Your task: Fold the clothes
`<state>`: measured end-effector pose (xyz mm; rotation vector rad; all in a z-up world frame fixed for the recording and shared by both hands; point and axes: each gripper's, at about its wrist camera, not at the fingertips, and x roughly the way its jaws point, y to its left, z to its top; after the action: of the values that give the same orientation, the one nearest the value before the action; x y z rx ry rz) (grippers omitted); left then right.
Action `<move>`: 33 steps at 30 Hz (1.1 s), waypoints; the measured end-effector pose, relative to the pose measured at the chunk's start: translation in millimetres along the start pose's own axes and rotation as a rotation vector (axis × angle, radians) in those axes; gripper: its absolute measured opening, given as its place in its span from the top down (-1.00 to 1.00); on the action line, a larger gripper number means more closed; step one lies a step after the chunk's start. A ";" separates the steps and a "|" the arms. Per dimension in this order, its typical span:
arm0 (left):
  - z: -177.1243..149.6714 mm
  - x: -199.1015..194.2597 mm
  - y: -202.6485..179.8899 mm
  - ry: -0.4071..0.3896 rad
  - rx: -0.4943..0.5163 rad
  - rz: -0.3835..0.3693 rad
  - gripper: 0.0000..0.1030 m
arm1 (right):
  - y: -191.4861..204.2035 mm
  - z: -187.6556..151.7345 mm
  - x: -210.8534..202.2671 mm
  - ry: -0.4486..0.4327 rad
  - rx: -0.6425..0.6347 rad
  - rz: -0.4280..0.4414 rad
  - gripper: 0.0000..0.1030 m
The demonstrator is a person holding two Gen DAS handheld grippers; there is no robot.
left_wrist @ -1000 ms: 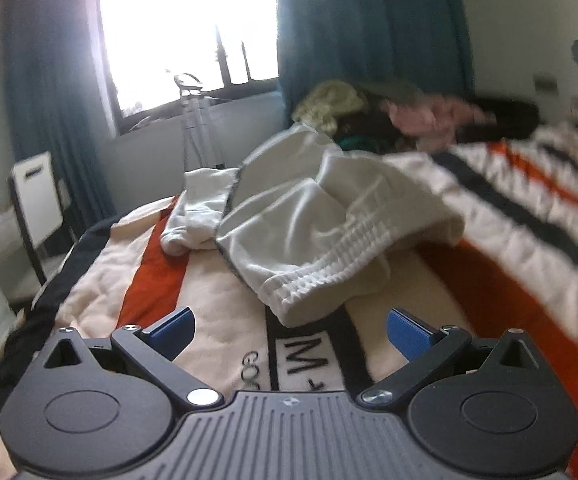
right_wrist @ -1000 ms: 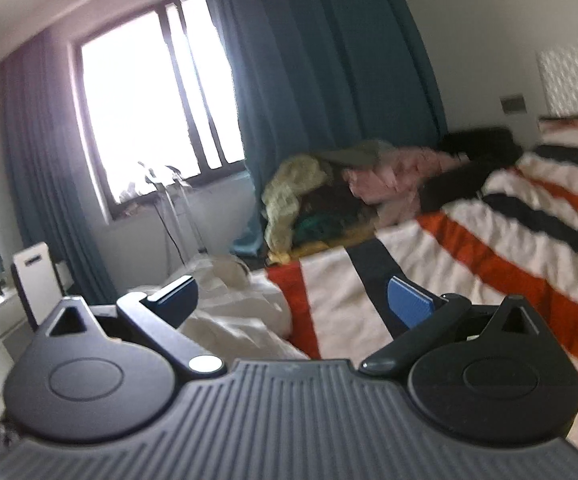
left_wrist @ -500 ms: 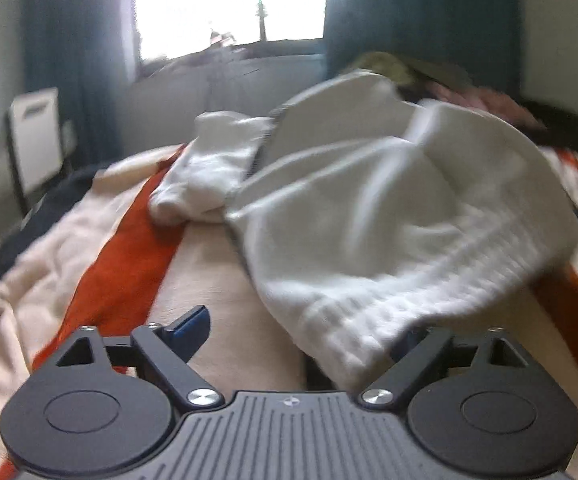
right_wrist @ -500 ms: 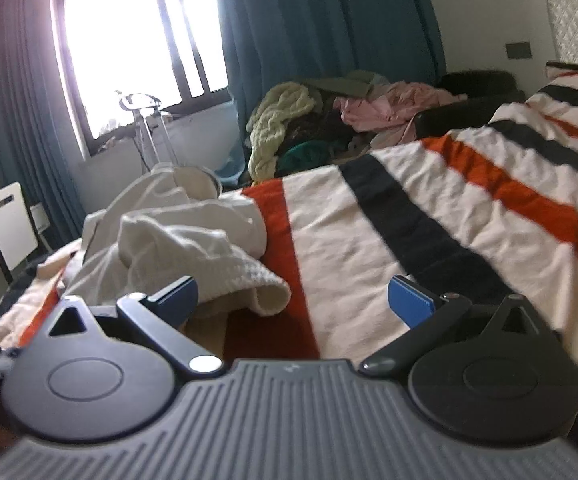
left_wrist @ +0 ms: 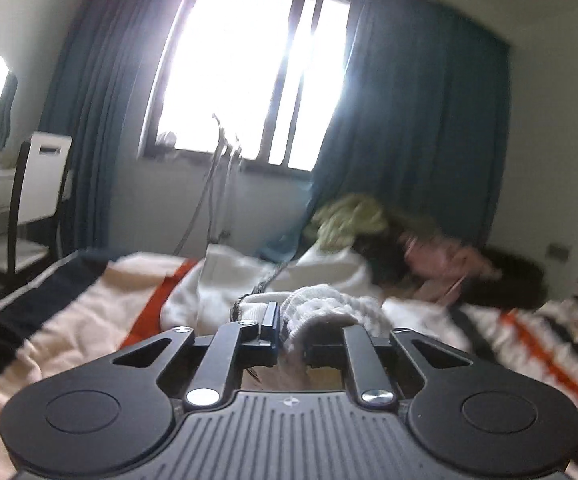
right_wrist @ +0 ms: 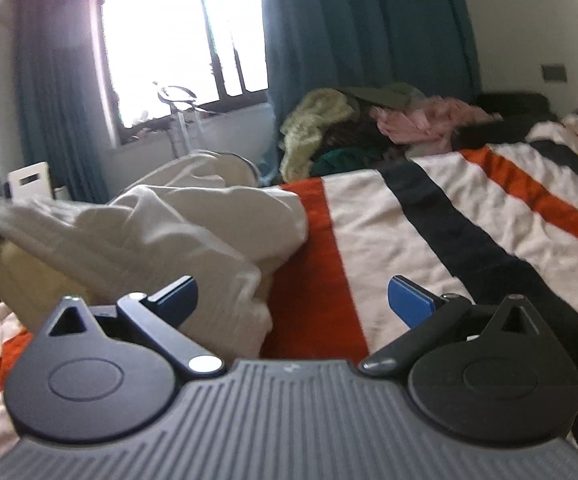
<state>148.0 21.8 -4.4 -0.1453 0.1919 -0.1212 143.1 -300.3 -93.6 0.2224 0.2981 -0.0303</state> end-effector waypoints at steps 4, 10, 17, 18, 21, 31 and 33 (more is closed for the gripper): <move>17.7 -52.4 0.3 -0.056 0.009 -0.047 0.83 | 20.0 -0.1 -20.8 -0.036 -0.055 0.069 -1.00; 21.8 -102.5 5.6 -0.053 0.027 -0.087 0.84 | 66.8 -3.7 -63.5 -0.059 -0.159 0.224 -1.00; 6.0 -119.7 17.2 0.028 0.007 -0.055 0.83 | 110.6 -23.0 -53.2 0.027 -0.199 0.310 -1.00; 5.3 -119.2 18.1 0.037 0.004 -0.047 0.83 | 116.5 -24.7 -49.3 0.030 -0.217 0.320 -1.00; 2.9 -114.2 20.2 0.060 0.009 -0.030 0.81 | 118.1 -20.4 -35.2 0.018 -0.166 0.310 -1.00; -27.8 -74.9 1.1 0.188 0.074 -0.045 0.79 | 83.6 -18.3 4.5 0.097 -0.016 0.150 -1.00; -33.4 -70.6 -0.7 0.199 0.066 -0.039 0.80 | 81.6 -23.2 11.8 0.134 -0.057 0.107 -1.00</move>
<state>72.5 26.1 -24.0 -0.0706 0.3827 -0.1811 152.7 -215.6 -101.3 0.1833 0.4197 0.0991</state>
